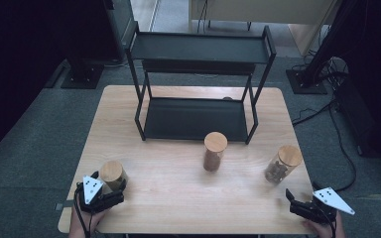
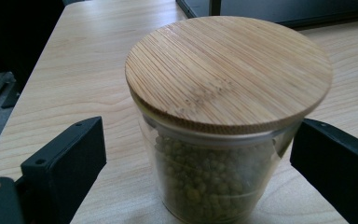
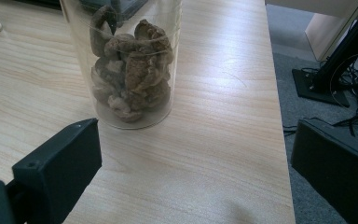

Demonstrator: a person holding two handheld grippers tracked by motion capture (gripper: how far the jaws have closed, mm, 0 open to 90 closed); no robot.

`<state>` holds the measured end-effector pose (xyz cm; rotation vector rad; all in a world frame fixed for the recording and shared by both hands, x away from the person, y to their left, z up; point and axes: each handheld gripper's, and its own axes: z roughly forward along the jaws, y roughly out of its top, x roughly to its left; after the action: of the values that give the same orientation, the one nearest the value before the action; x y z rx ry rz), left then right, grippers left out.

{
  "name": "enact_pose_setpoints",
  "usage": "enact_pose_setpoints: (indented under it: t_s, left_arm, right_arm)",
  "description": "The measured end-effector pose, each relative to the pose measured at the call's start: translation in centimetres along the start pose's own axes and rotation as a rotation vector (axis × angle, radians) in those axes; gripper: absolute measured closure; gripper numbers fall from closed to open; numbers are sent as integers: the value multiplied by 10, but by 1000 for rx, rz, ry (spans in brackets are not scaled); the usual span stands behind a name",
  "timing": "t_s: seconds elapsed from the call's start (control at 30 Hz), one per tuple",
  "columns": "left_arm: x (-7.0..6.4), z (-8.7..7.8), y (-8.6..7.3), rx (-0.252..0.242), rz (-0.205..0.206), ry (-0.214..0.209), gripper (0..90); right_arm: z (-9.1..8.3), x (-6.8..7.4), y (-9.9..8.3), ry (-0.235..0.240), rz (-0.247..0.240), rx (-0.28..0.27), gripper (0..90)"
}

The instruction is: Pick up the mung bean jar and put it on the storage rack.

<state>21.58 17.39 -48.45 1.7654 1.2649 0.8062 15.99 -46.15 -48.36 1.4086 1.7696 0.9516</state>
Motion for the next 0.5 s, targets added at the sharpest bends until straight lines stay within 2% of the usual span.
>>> enact_pose_setpoints:
  t_s: [0.1,0.5]
  left_arm:
    - [-1,2,1,9,9,3,39]
    - [1,12,6,21,-18,12,61]
  right_arm:
    - [0,0,0,1,1,-2,15]
    - [0,0,0,8,-2,-4,15]
